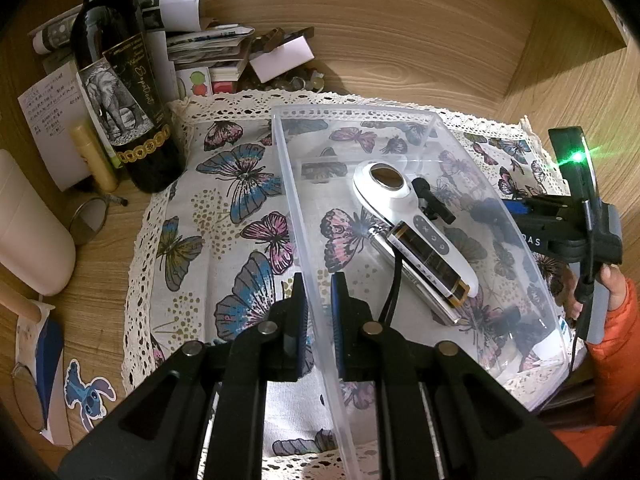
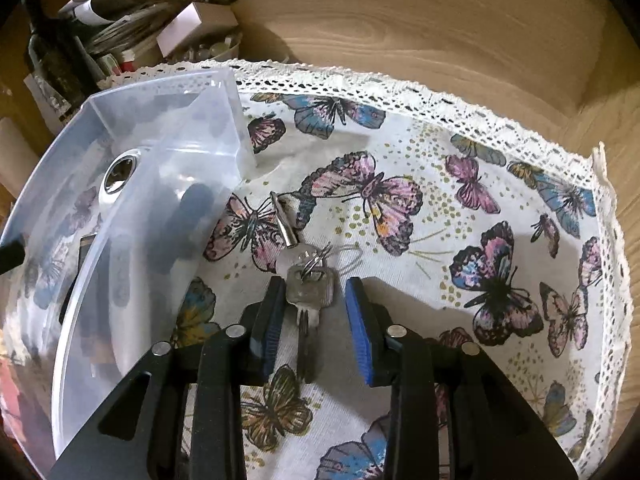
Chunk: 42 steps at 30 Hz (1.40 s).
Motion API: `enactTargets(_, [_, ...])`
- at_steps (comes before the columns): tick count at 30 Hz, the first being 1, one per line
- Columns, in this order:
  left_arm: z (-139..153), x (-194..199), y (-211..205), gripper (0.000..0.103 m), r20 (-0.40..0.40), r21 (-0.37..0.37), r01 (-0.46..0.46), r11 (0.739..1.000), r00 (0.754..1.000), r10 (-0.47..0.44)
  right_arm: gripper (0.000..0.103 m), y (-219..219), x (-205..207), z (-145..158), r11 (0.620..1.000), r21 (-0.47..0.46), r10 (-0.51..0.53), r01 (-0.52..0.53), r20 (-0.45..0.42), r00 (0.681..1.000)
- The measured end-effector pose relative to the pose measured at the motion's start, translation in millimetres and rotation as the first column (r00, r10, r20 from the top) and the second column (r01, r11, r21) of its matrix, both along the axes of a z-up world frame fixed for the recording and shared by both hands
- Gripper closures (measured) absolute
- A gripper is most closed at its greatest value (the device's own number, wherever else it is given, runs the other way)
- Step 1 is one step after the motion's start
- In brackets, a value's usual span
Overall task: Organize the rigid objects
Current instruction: 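Grasp the keys on the cloth with the right gripper and lift them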
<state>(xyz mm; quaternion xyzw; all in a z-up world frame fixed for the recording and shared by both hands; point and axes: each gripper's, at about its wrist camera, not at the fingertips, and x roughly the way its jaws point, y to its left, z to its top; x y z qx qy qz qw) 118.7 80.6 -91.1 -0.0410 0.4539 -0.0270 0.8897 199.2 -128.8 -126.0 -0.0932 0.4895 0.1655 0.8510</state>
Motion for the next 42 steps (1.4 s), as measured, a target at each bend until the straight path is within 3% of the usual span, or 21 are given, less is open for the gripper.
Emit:
enactTargets(6, [0, 0, 0, 0.092, -0.001, 0.0, 0.0, 1.0, 1.0, 0.0, 0.081, -4, -6, 9, 1.0, 0.015, 0.0, 0.0, 0.021, 1.0])
enactTargets(24, [0, -1, -1, 0.092, -0.002, 0.0, 0.0, 1.0, 1.0, 0.0, 0.081, 0, -35, 90, 0.994, 0.103, 0.017, -0.041, 0.22, 0.975])
enactTargets(36, [0, -2, -1, 0.092, -0.001, 0.001, 0.0, 1.0, 1.0, 0.0, 0.081, 26, -53, 135, 0.974, 0.172, 0.081, -0.149, 0.351, 0.933])
enactTargets(42, [0, -1, -1, 0.092, -0.001, 0.0, 0.0, 1.0, 1.0, 0.0, 0.081, 45, -57, 141, 0.96, 0.18, 0.136, -0.213, 0.364, 0.922])
